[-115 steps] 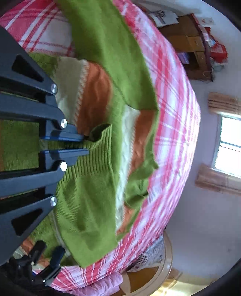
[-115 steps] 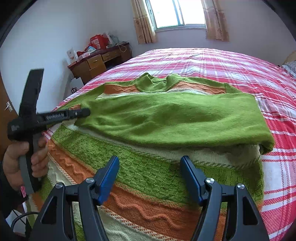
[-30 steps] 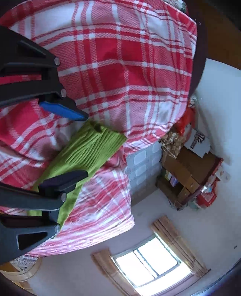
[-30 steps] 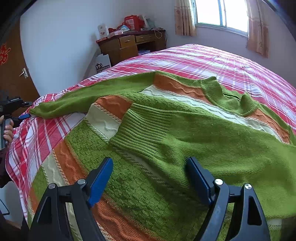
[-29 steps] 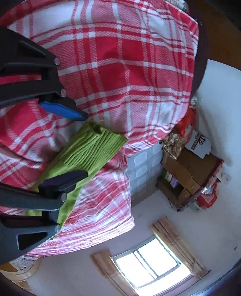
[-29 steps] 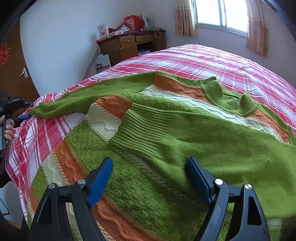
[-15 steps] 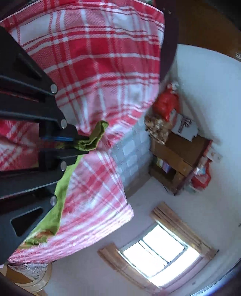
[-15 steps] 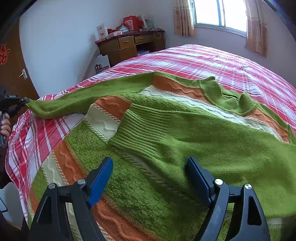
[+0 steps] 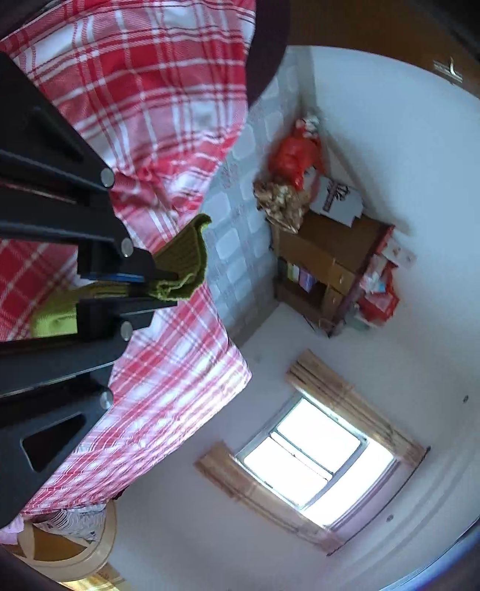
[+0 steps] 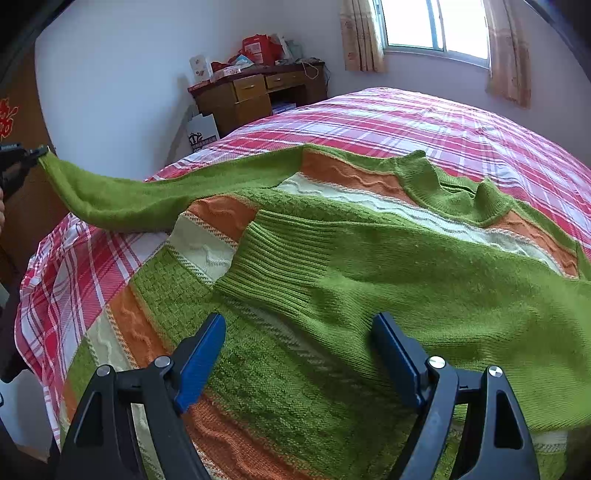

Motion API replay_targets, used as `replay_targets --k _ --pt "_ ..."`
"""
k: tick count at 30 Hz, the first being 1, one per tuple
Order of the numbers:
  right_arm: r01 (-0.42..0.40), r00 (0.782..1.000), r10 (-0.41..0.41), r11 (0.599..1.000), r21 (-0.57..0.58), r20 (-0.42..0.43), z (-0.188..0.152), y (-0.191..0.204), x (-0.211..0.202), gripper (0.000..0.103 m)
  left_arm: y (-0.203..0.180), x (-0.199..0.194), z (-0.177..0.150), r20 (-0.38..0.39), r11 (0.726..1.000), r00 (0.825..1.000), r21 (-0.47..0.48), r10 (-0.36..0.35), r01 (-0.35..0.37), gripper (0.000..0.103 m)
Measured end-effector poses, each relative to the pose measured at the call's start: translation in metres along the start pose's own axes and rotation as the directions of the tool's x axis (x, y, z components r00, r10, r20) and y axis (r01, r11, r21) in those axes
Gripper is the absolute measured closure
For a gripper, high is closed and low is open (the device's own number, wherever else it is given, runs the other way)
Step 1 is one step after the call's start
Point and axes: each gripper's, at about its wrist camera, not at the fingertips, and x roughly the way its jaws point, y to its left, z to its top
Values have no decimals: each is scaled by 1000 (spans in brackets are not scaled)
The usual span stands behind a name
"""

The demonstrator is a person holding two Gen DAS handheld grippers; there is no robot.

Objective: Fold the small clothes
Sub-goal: 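Grasp the other sleeve cuff with the left tool and lift it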

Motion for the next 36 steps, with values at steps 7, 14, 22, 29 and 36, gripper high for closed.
replay_targets --k 7,14,22,29,36 --pt "-10 1000 10 1000 14 7 0 -3 -1 20 -25 -2 7 16 998 1000 55 -25 24 98" --pt "-17 1000 17 1000 24 12 0 -4 -2 20 -57 -2 12 23 992 998 112 -66 63 98" --pt "-102 995 100 989 105 22 1 -18 -11 21 -123 -1 7 7 967 988 205 -153 149 98" --pt "-92 992 80 988 126 97 -7 -33 -70 21 -182 -3 -6 -24 934 972 273 -233 230 98" --pt "-70 988 42 980 186 151 -33 -54 -120 20 -231 2 -32 -71 898 952 315 -299 306 98"
